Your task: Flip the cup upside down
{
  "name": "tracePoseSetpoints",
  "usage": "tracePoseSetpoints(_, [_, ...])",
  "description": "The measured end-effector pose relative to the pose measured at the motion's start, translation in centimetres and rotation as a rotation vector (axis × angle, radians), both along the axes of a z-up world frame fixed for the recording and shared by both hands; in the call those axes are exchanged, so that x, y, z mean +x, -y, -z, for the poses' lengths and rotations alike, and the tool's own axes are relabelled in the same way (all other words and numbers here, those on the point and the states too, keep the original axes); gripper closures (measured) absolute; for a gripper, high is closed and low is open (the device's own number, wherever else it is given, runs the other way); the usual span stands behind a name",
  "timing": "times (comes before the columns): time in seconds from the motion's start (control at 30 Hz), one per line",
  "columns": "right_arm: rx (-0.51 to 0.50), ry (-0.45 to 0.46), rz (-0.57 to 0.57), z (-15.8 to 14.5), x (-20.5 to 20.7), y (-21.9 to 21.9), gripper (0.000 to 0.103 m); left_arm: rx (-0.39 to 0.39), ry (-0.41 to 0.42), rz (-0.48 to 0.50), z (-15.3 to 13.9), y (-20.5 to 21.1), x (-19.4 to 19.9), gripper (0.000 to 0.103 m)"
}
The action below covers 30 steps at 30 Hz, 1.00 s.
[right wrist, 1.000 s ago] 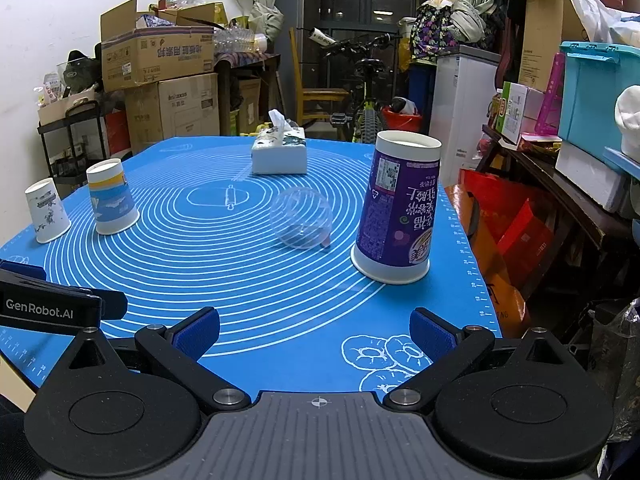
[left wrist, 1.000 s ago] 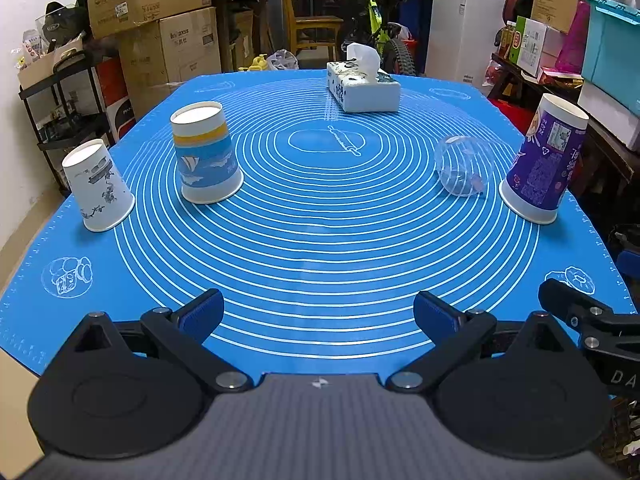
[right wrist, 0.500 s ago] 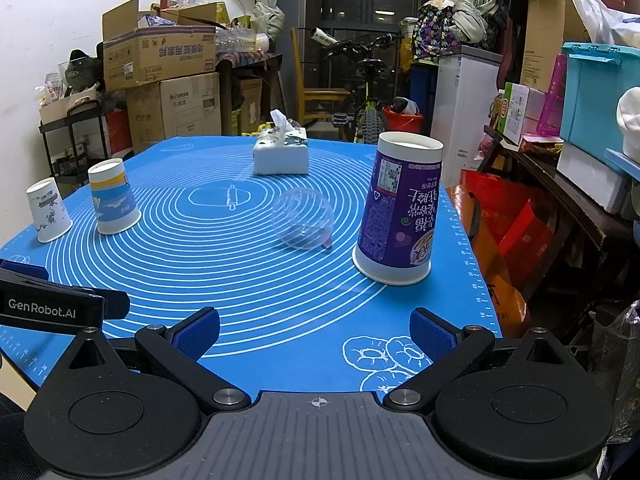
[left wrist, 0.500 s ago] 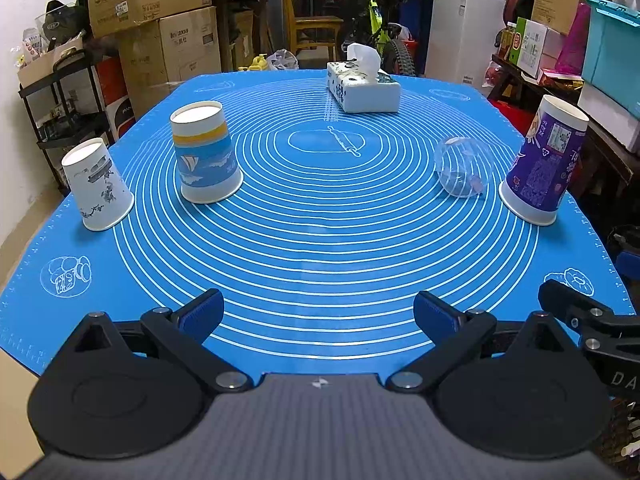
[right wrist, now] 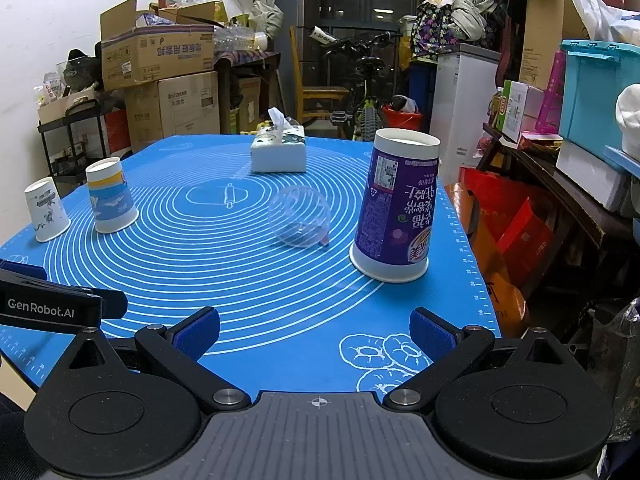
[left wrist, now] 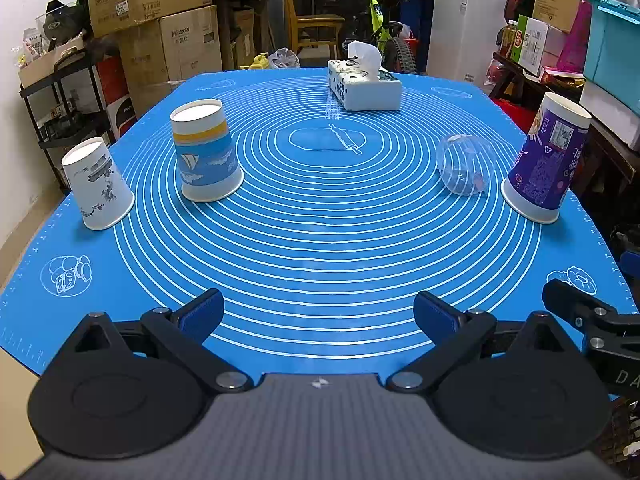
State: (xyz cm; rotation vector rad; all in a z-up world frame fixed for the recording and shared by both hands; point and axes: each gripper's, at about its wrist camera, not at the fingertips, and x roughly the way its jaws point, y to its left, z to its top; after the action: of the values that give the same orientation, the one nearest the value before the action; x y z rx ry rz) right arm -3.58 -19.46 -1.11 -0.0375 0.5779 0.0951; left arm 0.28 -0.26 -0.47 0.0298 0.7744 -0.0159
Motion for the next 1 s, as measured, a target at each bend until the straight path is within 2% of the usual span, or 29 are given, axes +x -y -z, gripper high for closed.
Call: tracePoseSetpoints(1.0, [0.015, -0.005, 0.008, -0.2, 0.6, 0.6, 0.002, 0.014, 0.013, 0.019, -0.7, 1.3, 0.9, 0.003])
